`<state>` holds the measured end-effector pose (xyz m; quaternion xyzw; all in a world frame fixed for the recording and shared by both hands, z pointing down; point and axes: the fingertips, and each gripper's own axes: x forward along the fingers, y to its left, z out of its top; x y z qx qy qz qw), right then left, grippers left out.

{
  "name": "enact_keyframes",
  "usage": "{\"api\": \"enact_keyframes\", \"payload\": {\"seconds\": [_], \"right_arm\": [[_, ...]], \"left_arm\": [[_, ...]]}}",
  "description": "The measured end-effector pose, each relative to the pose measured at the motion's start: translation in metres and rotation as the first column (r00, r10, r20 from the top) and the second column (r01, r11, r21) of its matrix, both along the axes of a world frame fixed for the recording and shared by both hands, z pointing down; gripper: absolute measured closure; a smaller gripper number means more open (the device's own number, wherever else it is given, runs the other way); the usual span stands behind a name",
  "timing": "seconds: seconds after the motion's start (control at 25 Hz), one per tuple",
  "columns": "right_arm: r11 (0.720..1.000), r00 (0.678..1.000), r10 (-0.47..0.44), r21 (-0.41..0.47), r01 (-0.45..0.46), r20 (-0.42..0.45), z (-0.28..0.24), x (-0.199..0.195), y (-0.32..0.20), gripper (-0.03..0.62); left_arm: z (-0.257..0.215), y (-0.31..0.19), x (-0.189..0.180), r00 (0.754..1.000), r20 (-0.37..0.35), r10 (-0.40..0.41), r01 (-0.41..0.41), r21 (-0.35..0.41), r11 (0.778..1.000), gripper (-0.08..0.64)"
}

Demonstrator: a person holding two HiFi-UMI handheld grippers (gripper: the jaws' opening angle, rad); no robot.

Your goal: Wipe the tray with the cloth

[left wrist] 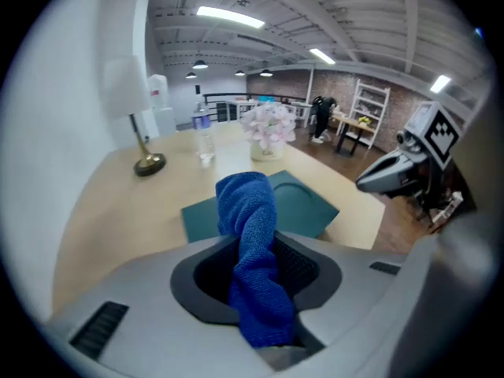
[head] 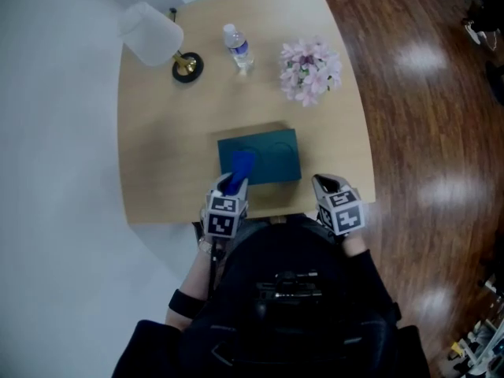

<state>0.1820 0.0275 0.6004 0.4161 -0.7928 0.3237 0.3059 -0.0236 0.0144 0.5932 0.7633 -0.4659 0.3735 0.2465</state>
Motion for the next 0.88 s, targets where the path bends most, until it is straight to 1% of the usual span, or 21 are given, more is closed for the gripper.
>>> {"api": "enact_keyframes", "payload": {"seconds": [0.08,0.16,0.28,0.4,0.48,0.56,0.64,0.76,0.88], "right_arm": [[1.0,1.0,-0.023,0.0,0.023,-0.003,0.001,-0.006,-0.002,0.584],[0.999,0.999,-0.041,-0.009,0.041,-0.004,0.001,-0.014,-0.003,0.584],[0.998,0.998,-0.065,-0.017,0.065,-0.005,0.001,-0.023,0.0,0.584],[0.998,0.998,-0.063,-0.015,0.063,-0.01,0.002,-0.022,0.003,0.584],[0.998,0.999,-0.051,-0.021,0.051,-0.016,0.004,-0.017,0.007,0.584],[0.999,0.999,-0.036,-0.026,0.036,-0.022,0.007,-0.012,0.012,0.584],[0.999,1.0,-0.017,-0.032,0.016,-0.021,0.007,-0.006,0.017,0.584],[1.0,1.0,0.011,-0.026,-0.012,-0.029,0.007,0.005,0.022,0.584],[0.999,0.998,0.044,-0.024,-0.045,-0.035,0.004,0.015,0.026,0.584]], "left_arm": [[0.015,0.013,-0.043,0.996,0.043,-0.083,0.084,-0.036,0.996,0.439],[0.029,0.021,-0.065,0.99,0.059,-0.125,0.129,-0.07,0.989,0.439],[0.039,0.025,-0.063,0.99,0.057,-0.132,0.136,-0.086,0.987,0.439],[0.036,0.025,-0.041,0.994,0.023,-0.11,0.112,-0.086,0.99,0.439],[0.036,0.024,-0.014,0.998,-0.008,-0.063,0.062,-0.087,0.994,0.439],[0.036,0.023,0.021,0.999,-0.032,0.013,-0.015,-0.084,0.996,0.438],[0.035,0.022,0.062,0.993,-0.078,0.093,-0.099,-0.087,0.991,0.437],[0.034,0.023,0.122,0.964,-0.162,0.21,-0.227,-0.098,0.969,0.439],[0.037,0.024,0.161,0.934,-0.177,0.309,-0.329,-0.094,0.94,0.439]]}}
